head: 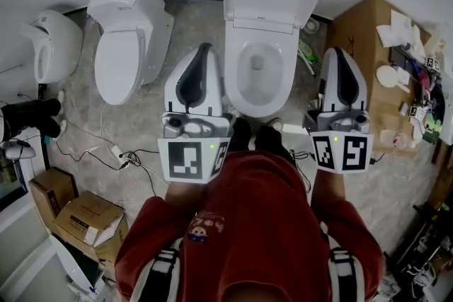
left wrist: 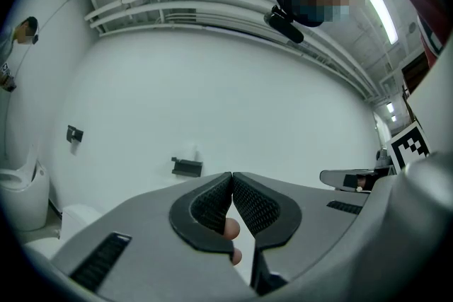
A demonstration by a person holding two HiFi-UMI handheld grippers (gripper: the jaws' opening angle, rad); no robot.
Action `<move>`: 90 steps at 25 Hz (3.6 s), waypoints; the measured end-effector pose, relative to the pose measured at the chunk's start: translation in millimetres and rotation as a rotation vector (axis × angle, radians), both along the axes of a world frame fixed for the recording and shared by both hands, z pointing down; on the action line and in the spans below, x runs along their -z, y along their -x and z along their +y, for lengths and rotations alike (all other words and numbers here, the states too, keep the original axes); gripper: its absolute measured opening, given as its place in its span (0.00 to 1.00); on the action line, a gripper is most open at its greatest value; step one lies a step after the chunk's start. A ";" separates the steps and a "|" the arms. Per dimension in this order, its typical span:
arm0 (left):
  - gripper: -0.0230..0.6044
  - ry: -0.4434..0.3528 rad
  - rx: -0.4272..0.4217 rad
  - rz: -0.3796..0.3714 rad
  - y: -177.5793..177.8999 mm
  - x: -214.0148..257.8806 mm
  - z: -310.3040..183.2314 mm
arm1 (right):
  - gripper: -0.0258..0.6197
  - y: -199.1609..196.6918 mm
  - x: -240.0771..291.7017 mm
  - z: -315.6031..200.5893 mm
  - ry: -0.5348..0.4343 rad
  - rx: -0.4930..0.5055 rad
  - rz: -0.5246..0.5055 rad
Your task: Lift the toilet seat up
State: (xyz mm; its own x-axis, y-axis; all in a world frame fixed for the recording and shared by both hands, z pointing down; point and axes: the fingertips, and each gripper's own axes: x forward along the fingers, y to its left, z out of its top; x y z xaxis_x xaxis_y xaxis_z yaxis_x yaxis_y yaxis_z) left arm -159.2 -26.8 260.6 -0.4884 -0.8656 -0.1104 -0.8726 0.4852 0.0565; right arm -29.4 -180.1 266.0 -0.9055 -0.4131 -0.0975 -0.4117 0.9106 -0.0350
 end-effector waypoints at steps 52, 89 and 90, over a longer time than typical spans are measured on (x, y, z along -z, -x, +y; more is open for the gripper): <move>0.07 0.074 0.256 0.007 31.4 -99.6 64.9 | 0.06 52.4 -377.3 98.4 0.229 0.543 0.798; 0.07 0.190 0.326 -0.003 15.3 -159.3 99.5 | 0.07 0.9 -526.5 177.3 0.138 0.809 1.272; 0.07 0.194 0.326 -0.003 15.2 -160.6 100.3 | 0.09 -0.7 -530.0 179.3 0.134 0.821 1.286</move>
State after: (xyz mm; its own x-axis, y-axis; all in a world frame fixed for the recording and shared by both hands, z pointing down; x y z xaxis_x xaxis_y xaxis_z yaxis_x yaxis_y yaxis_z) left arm -174.4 73.5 421.2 -0.7420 -0.6694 0.0382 -0.6703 0.7392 -0.0659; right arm -28.7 -0.8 796.0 -0.3204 0.2868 0.9028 0.3735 0.9141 -0.1579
